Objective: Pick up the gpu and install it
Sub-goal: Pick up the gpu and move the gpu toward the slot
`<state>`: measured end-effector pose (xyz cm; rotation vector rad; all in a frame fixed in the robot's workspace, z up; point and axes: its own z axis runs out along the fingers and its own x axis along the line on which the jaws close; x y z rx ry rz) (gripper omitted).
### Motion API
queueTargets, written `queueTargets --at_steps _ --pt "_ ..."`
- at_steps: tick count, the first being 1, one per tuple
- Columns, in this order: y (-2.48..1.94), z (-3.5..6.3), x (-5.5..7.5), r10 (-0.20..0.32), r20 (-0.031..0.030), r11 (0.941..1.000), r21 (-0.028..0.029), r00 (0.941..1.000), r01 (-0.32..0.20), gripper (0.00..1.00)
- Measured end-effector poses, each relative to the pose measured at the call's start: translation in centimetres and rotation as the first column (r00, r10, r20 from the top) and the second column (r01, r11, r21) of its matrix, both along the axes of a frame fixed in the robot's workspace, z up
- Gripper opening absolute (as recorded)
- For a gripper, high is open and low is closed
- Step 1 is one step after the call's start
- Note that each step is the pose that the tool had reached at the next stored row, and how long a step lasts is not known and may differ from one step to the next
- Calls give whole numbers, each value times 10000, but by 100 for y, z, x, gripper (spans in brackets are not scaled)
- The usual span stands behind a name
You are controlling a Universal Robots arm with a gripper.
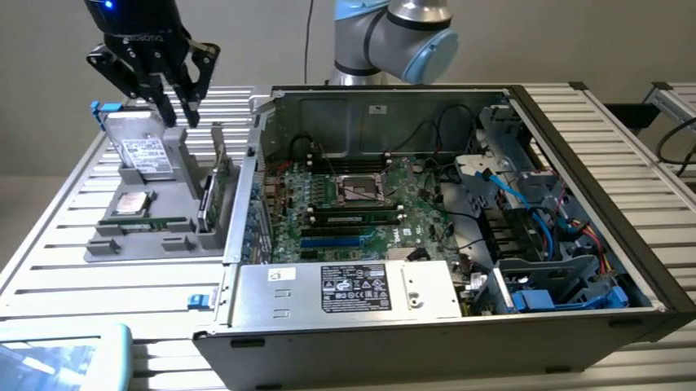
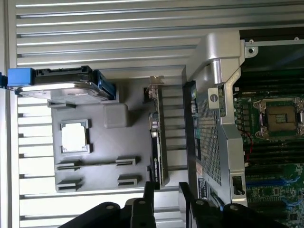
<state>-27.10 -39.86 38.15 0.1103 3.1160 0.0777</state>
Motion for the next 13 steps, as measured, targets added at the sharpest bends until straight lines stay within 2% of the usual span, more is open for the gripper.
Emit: queueTargets --at_steps 1,2,3,4,5,13 --pt "0 0 0 0 0 10000 0 10000 0 42" --pt "0 0 0 -1 0 10000 0 10000 1 42" --pt "0 0 0 0 -1 10000 -1 10000 0 47" --pt "0 -4 -1 0 -1 10000 -1 10000 0 47" --pt "-1 -20 -1 0 1 10000 1 10000 0 54" --pt "6 -165 0 0 0 10000 0 10000 0 54"
